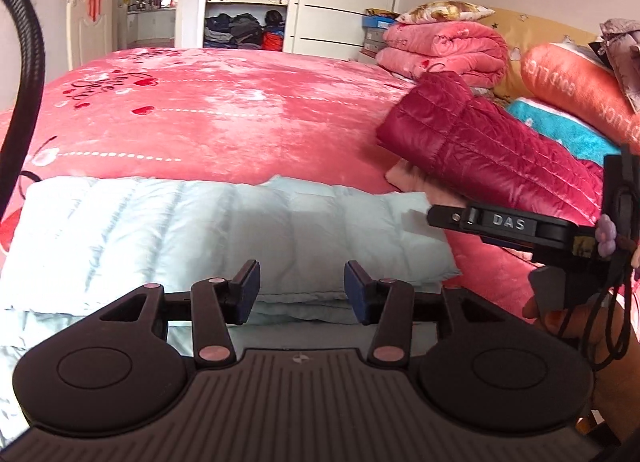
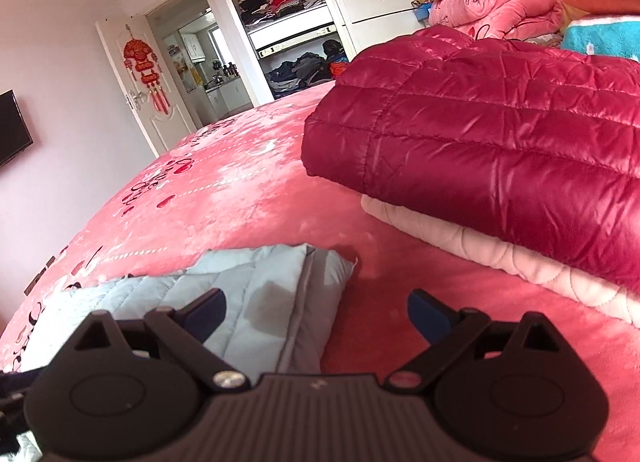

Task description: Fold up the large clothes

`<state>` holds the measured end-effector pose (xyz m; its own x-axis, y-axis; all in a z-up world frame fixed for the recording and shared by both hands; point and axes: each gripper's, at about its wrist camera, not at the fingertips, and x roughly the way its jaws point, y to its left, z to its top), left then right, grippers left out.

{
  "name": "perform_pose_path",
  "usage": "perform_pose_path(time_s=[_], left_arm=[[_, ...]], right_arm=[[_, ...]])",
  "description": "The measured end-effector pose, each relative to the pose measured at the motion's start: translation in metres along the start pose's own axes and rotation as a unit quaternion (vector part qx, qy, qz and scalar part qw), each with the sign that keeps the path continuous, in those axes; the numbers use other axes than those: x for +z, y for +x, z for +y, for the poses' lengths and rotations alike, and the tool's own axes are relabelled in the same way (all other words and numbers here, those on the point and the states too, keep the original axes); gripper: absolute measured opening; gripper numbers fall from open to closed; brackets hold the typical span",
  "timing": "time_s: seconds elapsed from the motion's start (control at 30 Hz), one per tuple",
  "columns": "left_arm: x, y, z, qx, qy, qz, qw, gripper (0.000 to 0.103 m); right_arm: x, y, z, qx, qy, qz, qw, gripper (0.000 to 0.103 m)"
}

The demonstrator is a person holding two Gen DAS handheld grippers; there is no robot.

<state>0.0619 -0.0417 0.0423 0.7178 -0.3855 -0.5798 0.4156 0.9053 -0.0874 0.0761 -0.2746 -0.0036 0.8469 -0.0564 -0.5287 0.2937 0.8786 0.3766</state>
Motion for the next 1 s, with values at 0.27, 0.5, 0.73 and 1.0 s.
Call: perform_pose_path(time_s=[0.27,0.5,0.73,1.0], left_arm=[[0.015,0.013,0.061,0.115,-0.041,-0.022,0.9923,0.052],[0.02,0.037,0.093,0.179,-0.059,-0.023,0.9818,0.053],[0.012,0.052,0.102,0.198,-0.058,-0.005,0.9784,0.056],[0.011,0.06,0.109,0.198,-0.05,0.003,0.9788,0.059]], right_arm=[[-0.001,0.013,0.02,0.009,-0.023,0.005,1.0,0.097],[-0.005,0.027,0.044,0.019,-0.063,0.012,0.998,0.097],[-0.016,0.048,0.062,0.016,-0.103,0.041,0.994,0.097],[-0.026,0.066,0.071,-0.004,-0.128,0.072,0.989,0.098]])
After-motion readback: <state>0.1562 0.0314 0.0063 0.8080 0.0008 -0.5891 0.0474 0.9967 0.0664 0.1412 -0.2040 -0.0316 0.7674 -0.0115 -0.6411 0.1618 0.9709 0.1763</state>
